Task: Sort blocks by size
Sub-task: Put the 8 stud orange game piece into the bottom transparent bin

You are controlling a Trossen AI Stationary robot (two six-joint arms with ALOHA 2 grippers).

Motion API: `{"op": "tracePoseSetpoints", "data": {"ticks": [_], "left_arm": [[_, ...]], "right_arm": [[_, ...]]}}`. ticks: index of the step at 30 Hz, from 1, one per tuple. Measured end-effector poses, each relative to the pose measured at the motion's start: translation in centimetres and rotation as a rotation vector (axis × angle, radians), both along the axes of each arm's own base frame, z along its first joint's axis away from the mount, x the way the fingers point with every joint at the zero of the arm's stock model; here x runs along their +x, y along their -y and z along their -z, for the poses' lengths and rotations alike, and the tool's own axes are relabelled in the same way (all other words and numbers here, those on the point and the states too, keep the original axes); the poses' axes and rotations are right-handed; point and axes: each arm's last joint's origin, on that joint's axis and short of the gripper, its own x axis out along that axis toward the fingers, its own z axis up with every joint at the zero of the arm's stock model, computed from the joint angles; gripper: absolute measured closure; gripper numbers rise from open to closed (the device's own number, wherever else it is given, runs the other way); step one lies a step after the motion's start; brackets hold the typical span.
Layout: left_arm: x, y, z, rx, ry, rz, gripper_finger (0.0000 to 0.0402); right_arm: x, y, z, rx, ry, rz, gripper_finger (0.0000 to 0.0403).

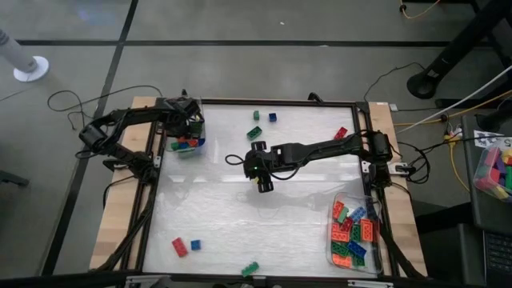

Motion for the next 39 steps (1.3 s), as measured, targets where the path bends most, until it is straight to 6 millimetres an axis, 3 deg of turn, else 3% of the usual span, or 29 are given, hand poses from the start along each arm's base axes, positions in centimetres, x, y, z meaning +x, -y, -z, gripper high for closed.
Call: {"op": "tracePoseSetpoints", "data": {"ticks": [6, 11, 20, 27, 32, 39], "left_arm": [[-0.1, 0.2, 0.1, -0.006, -0.01, 0.023, 0.028], [0.1, 0.1, -0.7, -0.015, 0.034, 0.062, 0.028], [1.3, -0.4, -5.8, 0.031, 0.34, 0.167, 0.0278], [2.0, 1.0, -9.8, 0.017, 0.671, 0.301, 0.0277], [4.6, 3.1, -10.7, 0.005, 0.826, 0.501, 0.0274], [12.3, 7.9, -11.8, 0.148, 1.085, 0.902, 0.0273]], "right_arm": [[-0.2, 0.0, -0.4, -0.012, 0.0, 0.007, 0.0166], [-1.2, 0.2, -2.4, -0.035, 0.02, 0.023, 0.0166], [-4.4, 0.4, -7.9, -0.04, 0.092, 0.033, 0.0166], [-6.8, 0.3, -9.6, -0.029, 0.035, -0.006, 0.0166], [-7.9, -0.5, -9.0, 0.017, -0.084, 0.0, 0.0166], [-9.9, -3.4, -8.6, 0.0, -0.216, 0.113, 0.0166]]}}
